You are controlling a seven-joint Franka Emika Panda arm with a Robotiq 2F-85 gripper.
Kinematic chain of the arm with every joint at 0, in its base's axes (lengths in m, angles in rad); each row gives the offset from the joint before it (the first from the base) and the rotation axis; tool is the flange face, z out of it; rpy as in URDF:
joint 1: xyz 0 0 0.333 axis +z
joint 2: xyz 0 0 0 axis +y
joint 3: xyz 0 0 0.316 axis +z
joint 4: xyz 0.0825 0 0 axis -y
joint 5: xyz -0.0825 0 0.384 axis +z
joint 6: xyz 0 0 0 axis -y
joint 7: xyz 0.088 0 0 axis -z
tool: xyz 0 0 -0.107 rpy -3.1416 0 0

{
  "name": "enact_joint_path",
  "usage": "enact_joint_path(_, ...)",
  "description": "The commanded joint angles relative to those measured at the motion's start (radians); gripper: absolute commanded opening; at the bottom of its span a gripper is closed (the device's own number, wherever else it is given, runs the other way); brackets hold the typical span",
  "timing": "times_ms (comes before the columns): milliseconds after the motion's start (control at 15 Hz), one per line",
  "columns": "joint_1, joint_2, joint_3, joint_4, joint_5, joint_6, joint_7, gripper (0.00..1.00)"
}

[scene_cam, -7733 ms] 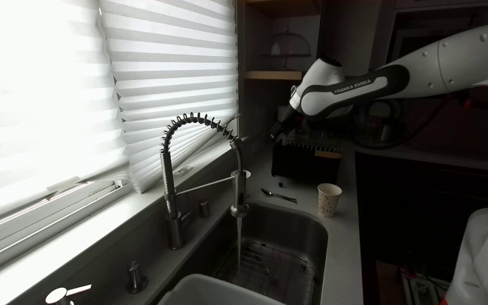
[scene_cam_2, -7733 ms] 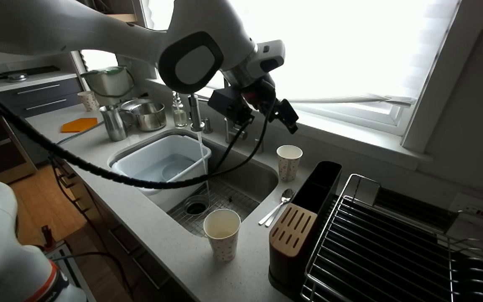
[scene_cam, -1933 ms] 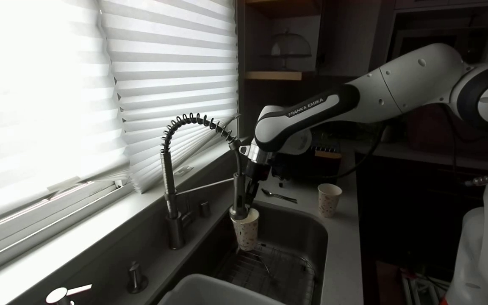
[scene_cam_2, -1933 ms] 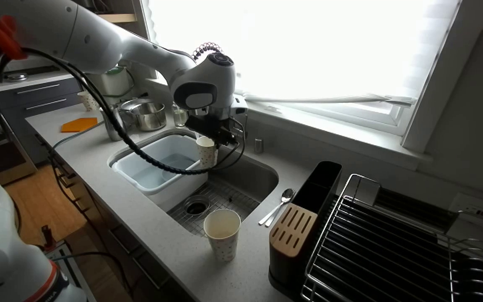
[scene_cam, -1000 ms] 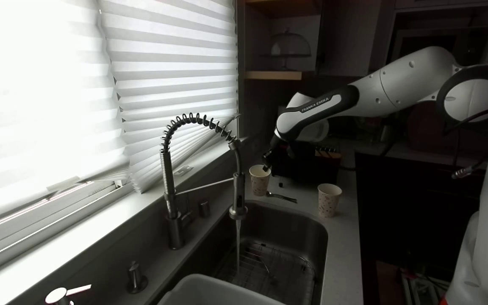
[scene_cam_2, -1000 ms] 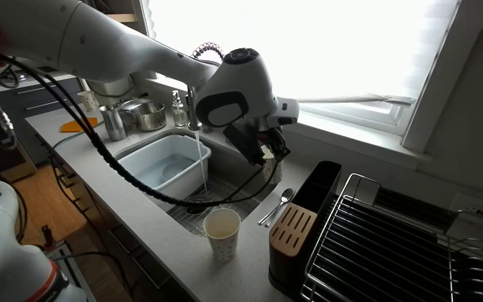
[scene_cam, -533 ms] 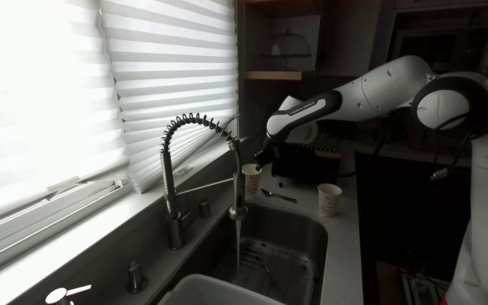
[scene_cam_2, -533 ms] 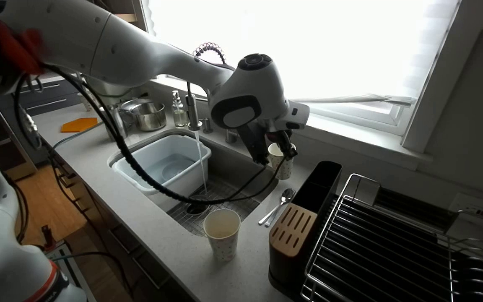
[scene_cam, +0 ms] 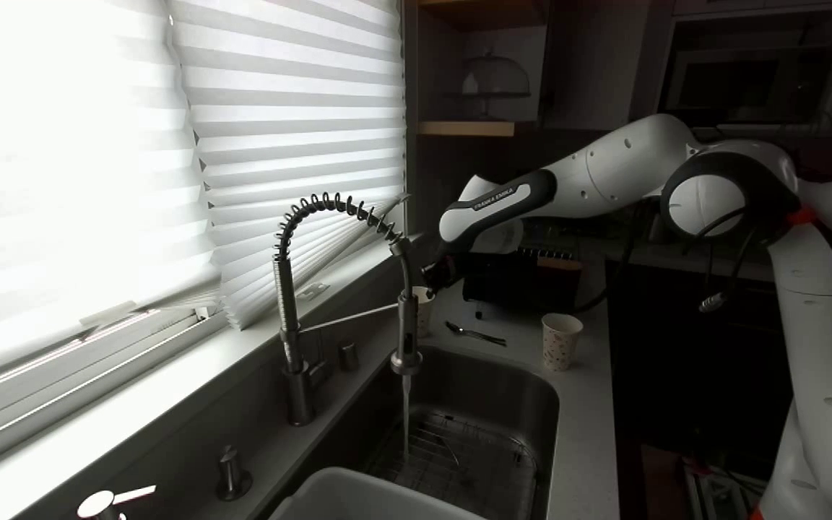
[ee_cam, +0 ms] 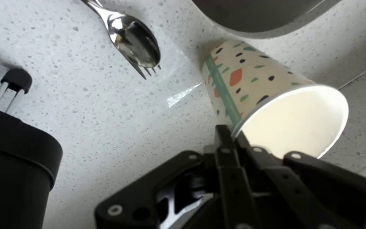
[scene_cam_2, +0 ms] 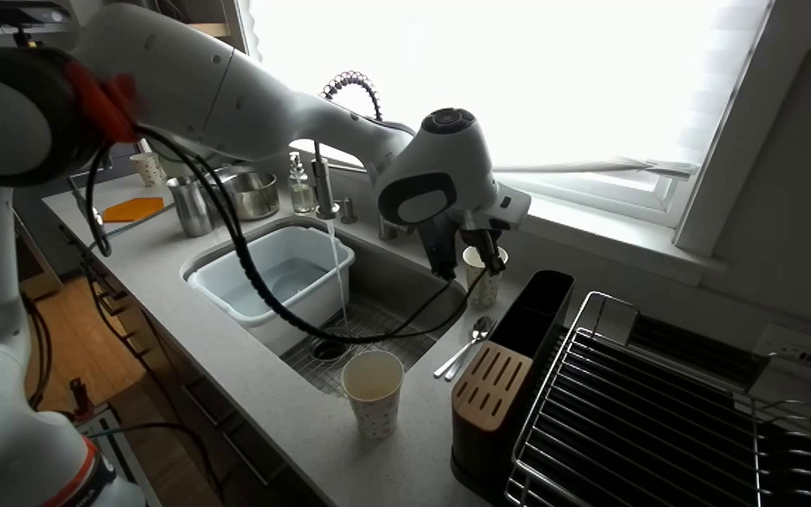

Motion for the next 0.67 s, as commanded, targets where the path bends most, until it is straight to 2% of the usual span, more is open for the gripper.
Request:
enact_joint_path(0,-0.026,0.024,0.02,0.053,0.003,-0.044,0.049,0.3)
enact_joint_path(400,-0.031,-0.016,0.028,0.073,0.006,-0.039,0.056,0.75)
enact_joint_path(600,-0.033,-0.066,0.071,0.077,0.036,-0.045,-0.02,0.96)
